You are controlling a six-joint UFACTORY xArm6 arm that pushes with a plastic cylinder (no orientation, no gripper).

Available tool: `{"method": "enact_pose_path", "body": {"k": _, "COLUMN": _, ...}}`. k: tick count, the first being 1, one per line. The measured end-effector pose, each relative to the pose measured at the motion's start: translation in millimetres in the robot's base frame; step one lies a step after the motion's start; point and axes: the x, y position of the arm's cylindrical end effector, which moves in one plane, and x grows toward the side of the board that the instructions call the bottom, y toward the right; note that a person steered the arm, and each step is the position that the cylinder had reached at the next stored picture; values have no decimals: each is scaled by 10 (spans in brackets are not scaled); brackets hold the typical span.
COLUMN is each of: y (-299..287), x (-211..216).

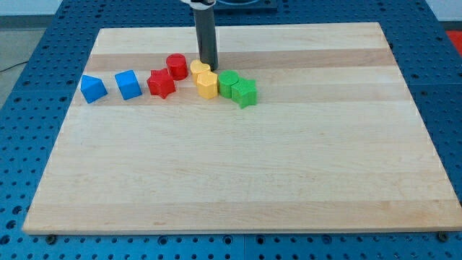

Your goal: Move the red circle to the right of the red star

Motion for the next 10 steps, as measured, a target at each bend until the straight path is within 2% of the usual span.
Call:
{"method": "enact_pose_path", "body": {"k": 1, "y": -11, "x": 38}}
{"method": "enact_pose_path", "body": {"k": 2, "y": -11, "x": -119}}
{"method": "enact_pose_path", "body": {"k": 3, "y": -183, "x": -595}}
{"method": "enact_pose_path", "body": {"k": 4, "y": -738, "x": -656}}
{"method": "enact_pose_path", "body": {"k": 7, "y": -783, "x": -195}}
{"method": "enact_pose_path", "body": {"k": 10, "y": -690, "x": 12}}
